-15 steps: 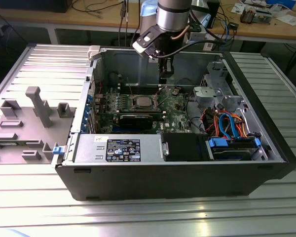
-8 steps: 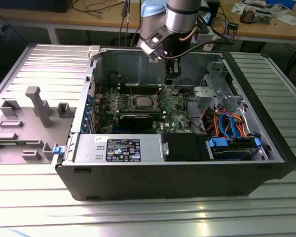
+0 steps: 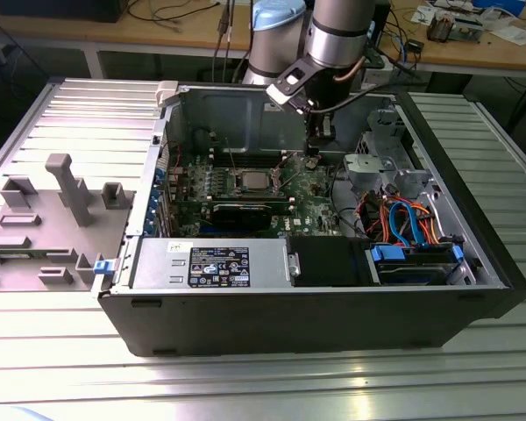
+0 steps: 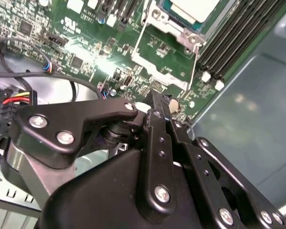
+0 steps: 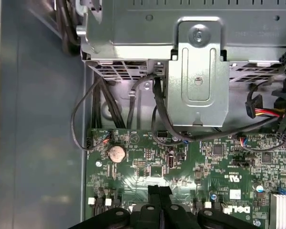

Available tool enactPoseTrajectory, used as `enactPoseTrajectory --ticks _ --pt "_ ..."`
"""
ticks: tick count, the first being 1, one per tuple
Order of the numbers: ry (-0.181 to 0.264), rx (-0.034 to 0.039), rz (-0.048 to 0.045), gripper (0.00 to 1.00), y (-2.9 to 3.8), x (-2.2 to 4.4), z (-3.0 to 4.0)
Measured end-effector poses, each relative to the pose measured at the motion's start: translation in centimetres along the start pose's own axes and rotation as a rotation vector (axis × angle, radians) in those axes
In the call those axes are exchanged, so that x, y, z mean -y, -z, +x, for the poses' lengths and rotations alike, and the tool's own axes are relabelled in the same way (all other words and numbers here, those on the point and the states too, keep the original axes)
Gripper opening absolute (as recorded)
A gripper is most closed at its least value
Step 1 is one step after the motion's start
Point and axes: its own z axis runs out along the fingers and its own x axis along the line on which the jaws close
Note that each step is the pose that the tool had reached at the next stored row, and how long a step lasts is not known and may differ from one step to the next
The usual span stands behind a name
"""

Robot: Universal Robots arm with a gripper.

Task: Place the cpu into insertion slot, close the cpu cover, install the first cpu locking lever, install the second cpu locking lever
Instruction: 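Close the cpu cover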

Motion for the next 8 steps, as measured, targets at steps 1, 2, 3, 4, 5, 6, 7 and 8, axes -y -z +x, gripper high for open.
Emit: enactPoseTrajectory --ticks 1,2,3,4,5,6,7,8 --pt "0.000 -0.0001 0.0000 0.11 -0.24 -0.07 -0.01" --pt "0.000 -0.0001 0.0000 0.11 -0.44 -0.17 -0.01" --pt "0.000 -0.0001 0.0001 0.11 -0.73 -0.28 -0.02" --pt "0.000 -0.0001 0.0001 0.11 -0.89 -0.35 -0.03" --pt "0.000 -0.0001 0.0003 0.11 -1.16 -0.45 -0.04" --pt "0.000 -0.0002 0.0006 0.11 -1.44 -0.47 -0.04" --pt "0.000 0.0000 0.0011 0.11 -1.88 -0.47 -0.06" --pt "0.000 -0.0001 0.0012 0.11 -2.34 -0.43 -0.07"
